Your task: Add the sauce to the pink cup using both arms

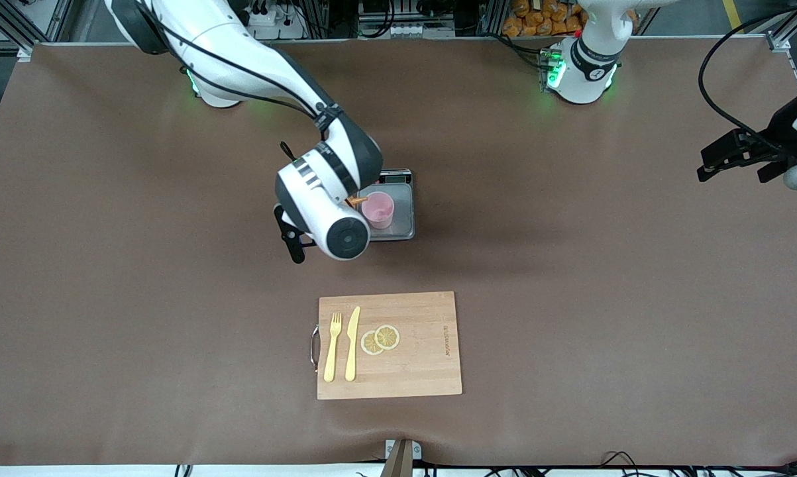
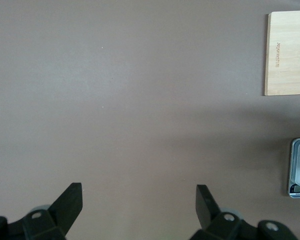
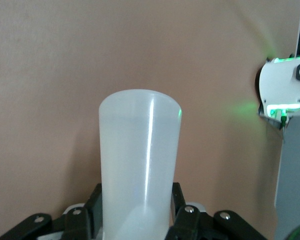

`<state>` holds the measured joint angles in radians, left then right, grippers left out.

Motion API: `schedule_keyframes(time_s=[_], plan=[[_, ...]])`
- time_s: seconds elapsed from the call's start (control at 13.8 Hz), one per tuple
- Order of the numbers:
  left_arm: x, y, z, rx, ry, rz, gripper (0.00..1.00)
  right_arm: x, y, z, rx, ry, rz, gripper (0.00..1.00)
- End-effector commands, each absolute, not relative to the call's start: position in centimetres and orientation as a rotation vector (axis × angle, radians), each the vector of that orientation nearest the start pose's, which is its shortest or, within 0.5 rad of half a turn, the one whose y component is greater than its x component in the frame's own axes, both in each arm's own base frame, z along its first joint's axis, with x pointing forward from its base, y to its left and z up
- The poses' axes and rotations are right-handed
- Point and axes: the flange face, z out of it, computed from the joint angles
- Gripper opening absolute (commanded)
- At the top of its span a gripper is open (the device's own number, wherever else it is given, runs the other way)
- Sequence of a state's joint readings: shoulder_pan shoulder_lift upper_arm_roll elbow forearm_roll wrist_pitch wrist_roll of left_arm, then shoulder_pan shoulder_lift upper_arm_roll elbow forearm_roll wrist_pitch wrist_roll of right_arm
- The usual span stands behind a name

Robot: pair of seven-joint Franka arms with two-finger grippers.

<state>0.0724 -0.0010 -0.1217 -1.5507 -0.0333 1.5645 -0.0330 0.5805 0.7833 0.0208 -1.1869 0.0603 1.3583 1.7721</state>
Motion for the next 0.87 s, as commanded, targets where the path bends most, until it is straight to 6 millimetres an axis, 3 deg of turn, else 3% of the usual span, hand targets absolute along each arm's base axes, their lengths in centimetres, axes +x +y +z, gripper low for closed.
schedule_keyframes(time_s=[0.0, 0.22, 0.51, 0.8], plan=[[54.3, -3.1, 63.8, -3.193, 0.036, -0.016, 1.00, 56.5, 37.7, 32.5, 2.222, -1.427, -0.519, 0.57], [54.3, -3.2, 63.7, -3.193, 0.038, -0.014, 1.00, 58.5, 33.9, 37.4, 2.388, -1.388, -0.688, 0.58], [54.3, -3.6, 63.7, -3.193, 0.036, -0.013, 1.00, 59.6, 28.7, 40.7, 2.542, -1.296, -0.793, 0.58], [54.3, -4.5, 63.3, -3.193, 0.045, 0.002, 1.00, 60.4, 19.8, 42.7, 2.738, -1.185, -0.963, 0.58]])
